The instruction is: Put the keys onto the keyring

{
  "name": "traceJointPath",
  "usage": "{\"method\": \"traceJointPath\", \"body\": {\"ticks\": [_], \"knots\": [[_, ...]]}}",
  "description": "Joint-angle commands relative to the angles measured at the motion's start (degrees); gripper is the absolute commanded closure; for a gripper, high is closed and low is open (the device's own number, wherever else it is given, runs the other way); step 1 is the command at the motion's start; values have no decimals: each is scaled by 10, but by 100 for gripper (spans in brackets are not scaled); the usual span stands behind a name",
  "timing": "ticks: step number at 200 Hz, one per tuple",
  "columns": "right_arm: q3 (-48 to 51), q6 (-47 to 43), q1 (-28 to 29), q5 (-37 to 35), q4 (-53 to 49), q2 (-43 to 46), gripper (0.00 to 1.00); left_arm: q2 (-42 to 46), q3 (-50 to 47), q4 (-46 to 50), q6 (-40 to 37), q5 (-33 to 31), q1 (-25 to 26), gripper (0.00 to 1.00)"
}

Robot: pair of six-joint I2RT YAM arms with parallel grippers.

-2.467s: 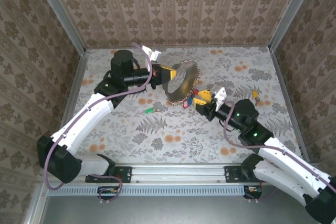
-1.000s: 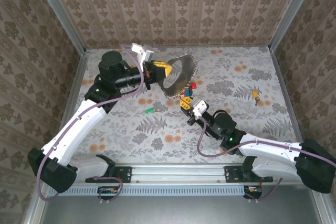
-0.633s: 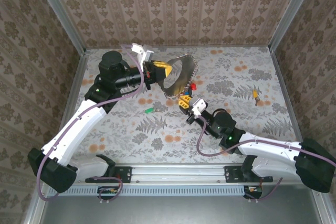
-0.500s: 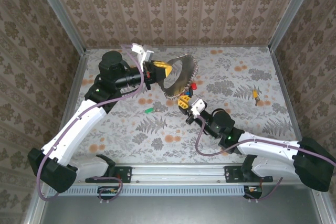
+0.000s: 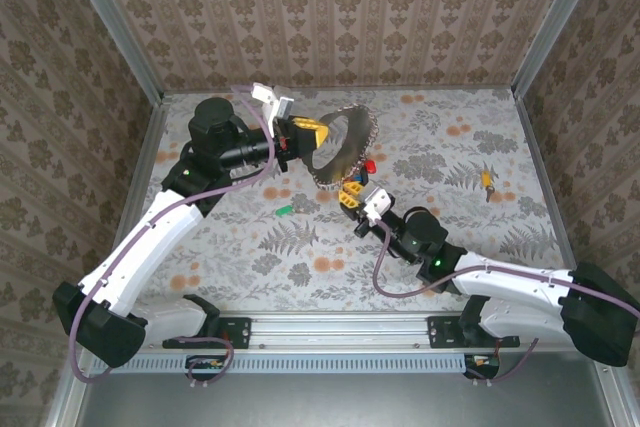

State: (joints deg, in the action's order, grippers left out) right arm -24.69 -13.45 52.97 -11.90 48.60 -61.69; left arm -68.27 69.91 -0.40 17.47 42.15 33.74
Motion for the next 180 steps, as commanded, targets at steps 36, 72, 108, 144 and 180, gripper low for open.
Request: {"method": "traceJointPath", "body": {"ticks": [36, 72, 108, 144, 180], "knots": [[40, -51, -1, 19, 8, 25, 79, 33, -47, -138, -23, 0, 2, 100], [38, -87, -12, 66, 3, 32, 78, 14, -34, -131, -26, 19, -1, 100], [23, -82, -21, 79, 20, 23, 78, 3, -29, -130, -20, 24, -6, 100], [13, -83, -31, 83, 19, 24, 76, 0, -26, -131, -18, 27, -13, 100], [6, -78, -37, 97, 17, 18, 77, 1, -28, -145, -5, 21, -21, 100]]}}
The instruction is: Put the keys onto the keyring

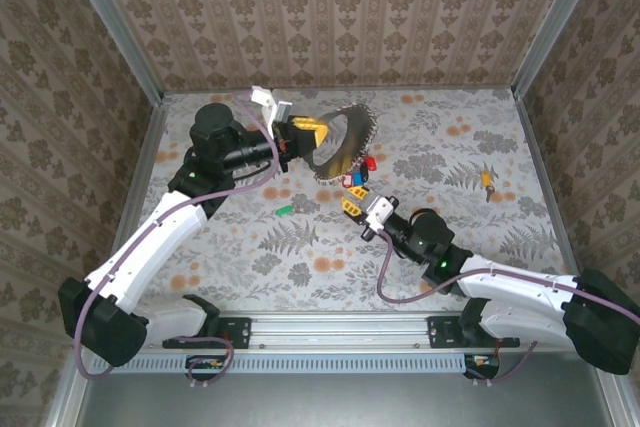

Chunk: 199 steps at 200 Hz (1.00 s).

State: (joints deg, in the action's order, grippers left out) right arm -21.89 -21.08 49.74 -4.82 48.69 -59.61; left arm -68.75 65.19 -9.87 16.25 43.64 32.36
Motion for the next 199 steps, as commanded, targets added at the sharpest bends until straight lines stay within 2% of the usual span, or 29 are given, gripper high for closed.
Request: {"method": "traceJointPath", "body": {"ticks": [1, 50, 143, 199], "knots": [[-23, -1, -5, 28, 15, -2, 77, 5, 19, -52, 8, 6, -7, 100], [-54, 9, -7, 59, 8, -20, 78, 5, 15, -65, 27, 3, -8, 100], [-69, -36, -7, -27, 12, -49, 75, 13, 11, -66, 41, 4, -8, 100], [-71, -52, -13, -23, 15, -55, 74, 19, 7, -63, 45, 2, -8, 100]]}}
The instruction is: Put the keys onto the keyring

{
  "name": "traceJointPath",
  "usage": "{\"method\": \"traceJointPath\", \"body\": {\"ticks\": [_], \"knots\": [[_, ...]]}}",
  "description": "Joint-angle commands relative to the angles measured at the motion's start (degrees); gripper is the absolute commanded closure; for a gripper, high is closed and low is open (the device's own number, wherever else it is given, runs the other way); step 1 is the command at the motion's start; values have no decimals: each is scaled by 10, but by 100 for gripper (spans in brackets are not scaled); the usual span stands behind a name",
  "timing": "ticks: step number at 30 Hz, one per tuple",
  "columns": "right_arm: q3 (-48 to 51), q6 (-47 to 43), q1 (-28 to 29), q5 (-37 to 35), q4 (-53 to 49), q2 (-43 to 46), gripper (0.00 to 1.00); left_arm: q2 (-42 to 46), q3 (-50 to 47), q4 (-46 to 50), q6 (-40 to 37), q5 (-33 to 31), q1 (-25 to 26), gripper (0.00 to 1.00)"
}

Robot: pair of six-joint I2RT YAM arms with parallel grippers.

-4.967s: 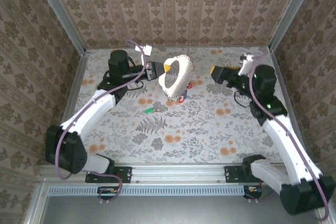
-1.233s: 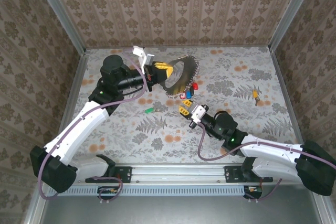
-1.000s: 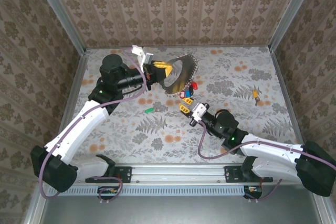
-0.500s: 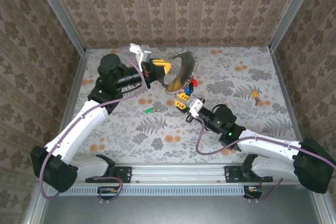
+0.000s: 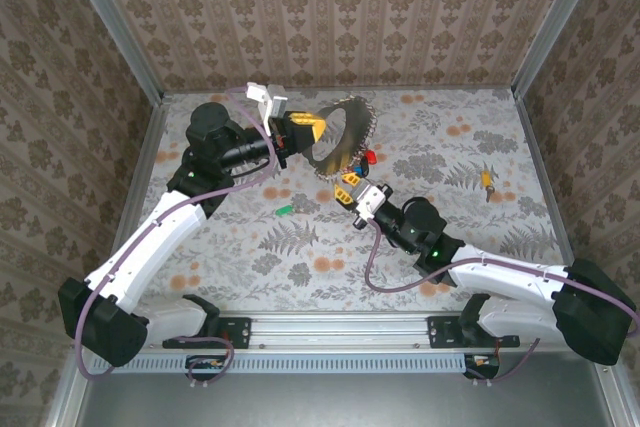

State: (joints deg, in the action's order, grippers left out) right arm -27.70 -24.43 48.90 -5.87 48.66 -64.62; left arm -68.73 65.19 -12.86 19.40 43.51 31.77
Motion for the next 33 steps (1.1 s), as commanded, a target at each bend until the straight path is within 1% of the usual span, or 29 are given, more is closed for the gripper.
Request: {"method": "traceJointPath", "body": {"ticks": [1, 14, 21, 25, 33], "knots": [[-14, -19, -6, -12, 15, -5, 74, 18, 8, -34, 13, 3, -2, 100], [-26, -25, -10, -11, 52, -34, 77, 22, 5, -32, 16, 1, 0, 100], [-19, -15, -9, -24, 73, -38, 79, 26, 2, -33, 17, -4, 3, 100], [-15, -12, -11, -22, 74, -33, 78, 28, 2, -32, 17, -8, 4, 100], [-15, -9, -10, -16, 74, -34, 81, 28, 1, -30, 18, -14, 7, 100]]}}
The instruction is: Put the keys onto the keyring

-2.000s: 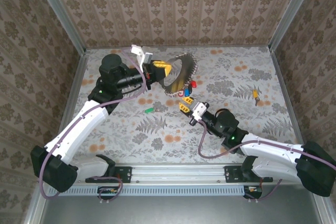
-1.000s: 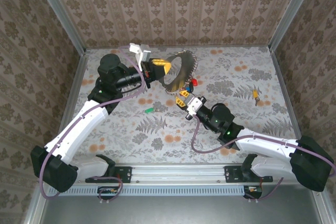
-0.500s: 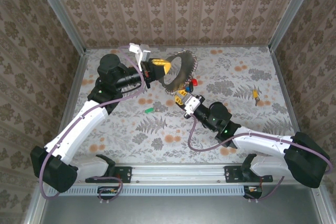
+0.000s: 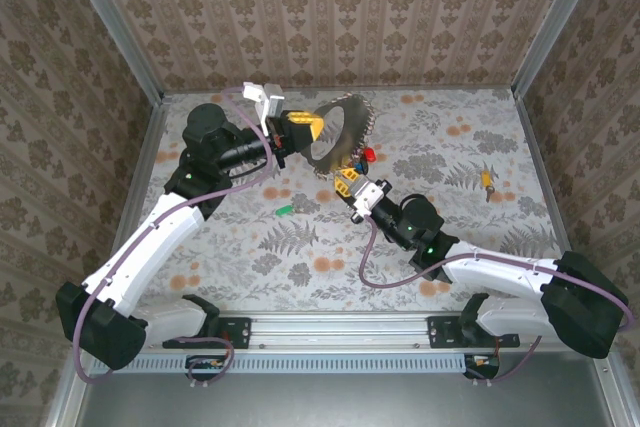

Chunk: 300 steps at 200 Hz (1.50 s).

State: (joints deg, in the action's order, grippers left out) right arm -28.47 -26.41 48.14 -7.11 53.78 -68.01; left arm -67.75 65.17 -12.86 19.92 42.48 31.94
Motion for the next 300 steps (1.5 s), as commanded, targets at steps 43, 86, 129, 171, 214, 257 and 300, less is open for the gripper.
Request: {"method": "traceJointPath", "body": {"ticks": [43, 86, 129, 171, 214, 257, 300], "knots": [[-11, 11, -3, 0, 24, -3, 85, 18, 1, -28, 13, -6, 7, 100], [-14, 11, -3, 1, 29, -8, 91, 22, -2, -26, 11, -12, 8, 100], [-12, 20, -3, 2, 31, -7, 97, 23, -2, -20, 8, -20, 9, 100], [-7, 38, -4, 14, 15, 9, 100, 30, -9, -20, 8, -50, 10, 100], [-9, 56, -9, 44, -27, 23, 93, 33, -12, -22, 9, -52, 10, 100], [-7, 52, -11, 72, -59, 28, 84, 33, -9, -23, 7, -41, 11, 100], [9, 51, -13, 67, -67, 53, 81, 36, -3, -10, -4, -30, 11, 100]]}}
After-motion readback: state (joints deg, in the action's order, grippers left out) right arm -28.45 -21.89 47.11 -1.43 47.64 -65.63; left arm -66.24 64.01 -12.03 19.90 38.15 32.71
